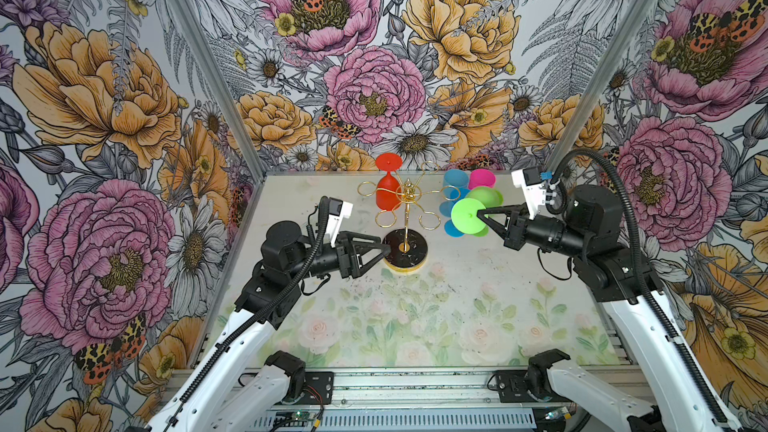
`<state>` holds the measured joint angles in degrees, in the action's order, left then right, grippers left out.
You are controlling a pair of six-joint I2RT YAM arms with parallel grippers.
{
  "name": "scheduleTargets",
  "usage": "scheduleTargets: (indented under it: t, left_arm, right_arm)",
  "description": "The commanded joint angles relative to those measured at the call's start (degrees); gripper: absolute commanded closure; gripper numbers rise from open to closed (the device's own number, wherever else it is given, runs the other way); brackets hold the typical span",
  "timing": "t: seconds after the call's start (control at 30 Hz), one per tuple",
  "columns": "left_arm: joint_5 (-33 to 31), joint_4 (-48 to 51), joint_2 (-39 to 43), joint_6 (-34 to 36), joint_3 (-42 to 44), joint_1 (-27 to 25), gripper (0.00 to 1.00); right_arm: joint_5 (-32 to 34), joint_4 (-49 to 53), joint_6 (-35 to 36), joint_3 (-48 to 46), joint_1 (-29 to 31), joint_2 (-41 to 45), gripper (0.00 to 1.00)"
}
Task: Take the wine glass off the wine glass rack
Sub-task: 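Bring the green glass toward the robot while the left gripper reaches toward it, then grasp the green glass's foot with the left gripper and open the right gripper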
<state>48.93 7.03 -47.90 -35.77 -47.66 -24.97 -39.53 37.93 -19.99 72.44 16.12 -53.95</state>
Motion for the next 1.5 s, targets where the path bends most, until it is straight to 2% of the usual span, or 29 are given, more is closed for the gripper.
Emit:
scheduleTargets:
  t: [0.0, 0.23, 0.57, 0.83, 1.17, 1.47]
  left_arm:
    - [2.4, -3.3, -0.9, -2.4, -2.6, -2.6, 0.18]
    - [1.9, -3.3, -3.1, -2.8, -3.0, -7.3, 0.22]
    - [-0.3, -6.3, -7.9, -4.3, -2.3, -12.0, 0.31]
    - [-0.1, -8.5, -12.3, -5.6, -3.7, -16.4, 0.45]
    - [0.7, -8.7, -12.6, -5.9, -3.8, -17.4, 0.68]
    - [1.1, -8.8, -12.7, -6.2, -3.5, -17.4, 0.82]
  right_arm:
    - [-5.8, 0.3, 0.5, -2.0, 1.2, 1.0, 1.0]
    - [-10.1, 0.3, -1.6, -6.2, 3.7, 2.5, 1.0]
    - [-9.5, 0.0, -2.9, -8.5, 9.5, 1.9, 1.0]
    - [-7.4, -0.1, -1.7, -7.6, 14.9, 0.2, 1.0]
    - [-4.6, 0.0, -1.6, -7.8, 15.6, -0.7, 1.0]
    - [-3.8, -0.1, -2.2, -8.1, 15.6, -0.6, 1.0]
